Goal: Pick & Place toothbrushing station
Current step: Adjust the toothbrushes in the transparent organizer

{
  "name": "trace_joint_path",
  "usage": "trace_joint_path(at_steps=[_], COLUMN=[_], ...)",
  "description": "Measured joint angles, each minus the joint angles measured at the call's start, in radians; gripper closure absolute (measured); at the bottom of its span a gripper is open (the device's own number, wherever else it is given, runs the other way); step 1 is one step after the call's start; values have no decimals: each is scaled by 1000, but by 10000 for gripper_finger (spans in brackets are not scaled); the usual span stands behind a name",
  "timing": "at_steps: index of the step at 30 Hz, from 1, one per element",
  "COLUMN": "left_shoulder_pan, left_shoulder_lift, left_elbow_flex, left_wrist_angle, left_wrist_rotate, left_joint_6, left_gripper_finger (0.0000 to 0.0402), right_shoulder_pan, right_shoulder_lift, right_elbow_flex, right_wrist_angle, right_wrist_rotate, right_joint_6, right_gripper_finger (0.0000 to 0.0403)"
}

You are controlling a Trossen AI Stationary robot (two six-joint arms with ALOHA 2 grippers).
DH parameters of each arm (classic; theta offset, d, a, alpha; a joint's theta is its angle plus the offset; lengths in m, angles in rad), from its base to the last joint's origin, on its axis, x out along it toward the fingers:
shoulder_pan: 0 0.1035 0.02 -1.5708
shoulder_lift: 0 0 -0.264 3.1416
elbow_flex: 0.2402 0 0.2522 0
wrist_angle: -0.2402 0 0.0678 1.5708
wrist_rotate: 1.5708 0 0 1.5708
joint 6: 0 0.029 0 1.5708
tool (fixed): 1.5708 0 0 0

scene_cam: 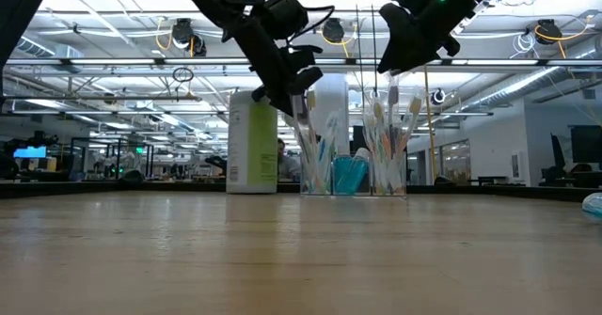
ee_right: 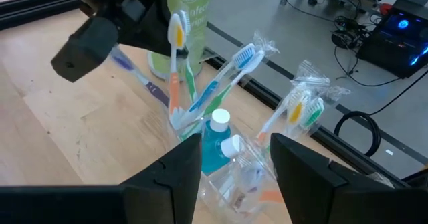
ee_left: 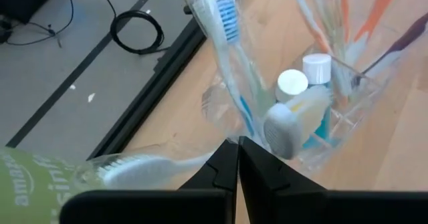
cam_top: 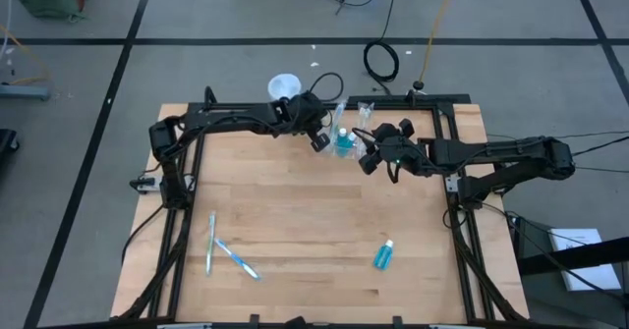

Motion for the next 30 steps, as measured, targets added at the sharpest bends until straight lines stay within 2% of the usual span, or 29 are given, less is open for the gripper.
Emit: trace_joint_path(at_steps=[18,22,30], left_shoulder_pan=[-26,-26,-25], left_shoulder_lift=[-10,-10,-14], left_elbow_flex=[0,0,0], left_wrist_angle=[-1,1,-1], left_wrist_rotate=[-73,-64,-55], left_joint_6=[51,51,48], left_gripper_finger=[376,347,255], right_shoulder_pan=[0,0,0], right_shoulder_lift=[0,0,0], right_elbow_flex=[0,0,0], right_wrist_angle=[0,0,-3], right_wrist_rotate=[1,1,1], right_joint_6=[0,0,0], right_gripper_finger=[234,234,234])
